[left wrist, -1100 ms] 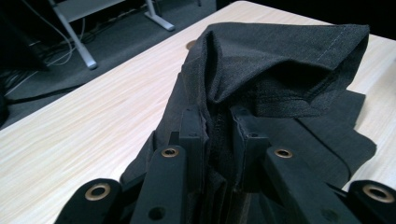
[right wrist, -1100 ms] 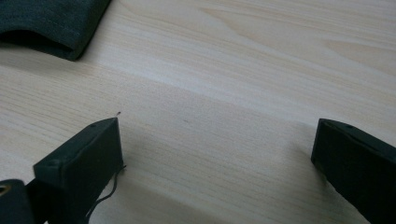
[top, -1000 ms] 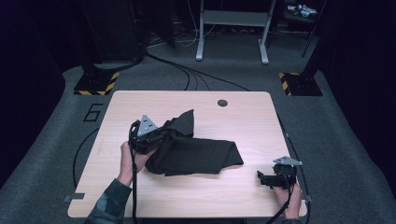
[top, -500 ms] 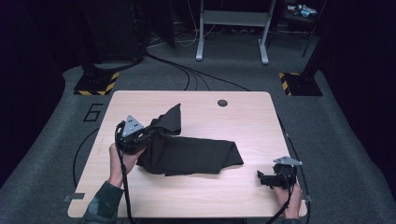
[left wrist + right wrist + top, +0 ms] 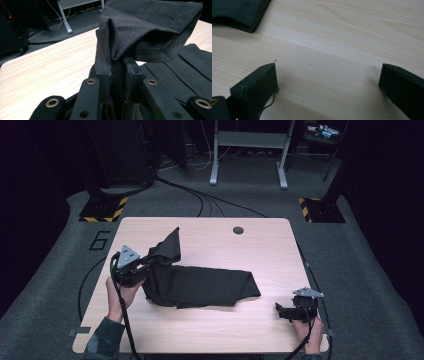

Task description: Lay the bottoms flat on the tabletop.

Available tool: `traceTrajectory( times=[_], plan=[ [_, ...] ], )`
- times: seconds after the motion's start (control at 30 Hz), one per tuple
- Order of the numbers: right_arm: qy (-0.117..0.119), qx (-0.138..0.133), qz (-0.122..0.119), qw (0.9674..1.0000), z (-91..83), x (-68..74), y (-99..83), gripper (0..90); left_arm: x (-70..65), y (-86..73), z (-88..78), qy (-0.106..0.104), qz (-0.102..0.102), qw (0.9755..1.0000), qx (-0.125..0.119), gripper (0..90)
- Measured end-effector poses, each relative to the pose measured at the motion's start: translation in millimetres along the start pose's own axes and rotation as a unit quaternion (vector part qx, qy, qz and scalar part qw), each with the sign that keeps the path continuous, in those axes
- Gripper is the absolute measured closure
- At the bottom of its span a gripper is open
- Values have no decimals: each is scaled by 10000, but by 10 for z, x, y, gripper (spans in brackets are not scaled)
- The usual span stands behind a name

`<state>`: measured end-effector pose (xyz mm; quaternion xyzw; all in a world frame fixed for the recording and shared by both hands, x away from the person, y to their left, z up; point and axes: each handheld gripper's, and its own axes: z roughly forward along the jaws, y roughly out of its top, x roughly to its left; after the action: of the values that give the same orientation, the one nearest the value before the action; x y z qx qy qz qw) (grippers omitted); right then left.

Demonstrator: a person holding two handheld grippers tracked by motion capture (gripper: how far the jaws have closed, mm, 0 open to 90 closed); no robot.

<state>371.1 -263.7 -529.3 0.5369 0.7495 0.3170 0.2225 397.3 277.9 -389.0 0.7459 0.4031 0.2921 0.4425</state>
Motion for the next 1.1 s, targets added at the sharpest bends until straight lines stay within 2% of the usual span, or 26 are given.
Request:
traceTrajectory(
  times=[0.23, 0.4, 0.43, 0.63, 0.73, 0.8, 0.9, 0.93, 1.07, 1.1],
  plan=[
    [-2, 0, 1, 10000, 0, 0, 0, 13, 125, -107, -42, 134, -226, 9996, -41, 759],
    [-4, -6, -16, 10000, 1, -3, 0, 13, 185, -163, -66, 199, -311, 9993, -15, 757],
    [-4, -6, -14, 10000, 1, -2, 1, 13, 221, -198, -78, 228, -385, 9990, -6, 756],
    [-5, -5, -12, 10000, 1, -2, 1, 13, 306, -272, -102, 320, -534, 9981, 15, 751],
    [-4, -7, -11, 10000, 1, -2, 1, 13, 378, -356, -132, 394, -705, 9967, 20, 746],
    [-5, -7, -14, 10000, 2, -2, 1, 13, 400, -381, -142, 428, -717, 9965, 29, 741],
    [-9, -5, -9, 10000, 1, -2, 1, 13, 489, -502, -179, 531, -892, 9945, 107, 733],
    [-9, -5, -9, 10000, 1, -2, 1, 13, 489, -502, -179, 531, -892, 9945, 107, 728],
    [-10, -7, -9, 10000, 2, -2, 1, 13, 638, -683, -233, 740, -1162, 9901, 264, 675],
    [-10, -7, -9, 10000, 2, -2, 1, 13, 638, -683, -233, 740, -1162, 9901, 264, 633]
  ],
)
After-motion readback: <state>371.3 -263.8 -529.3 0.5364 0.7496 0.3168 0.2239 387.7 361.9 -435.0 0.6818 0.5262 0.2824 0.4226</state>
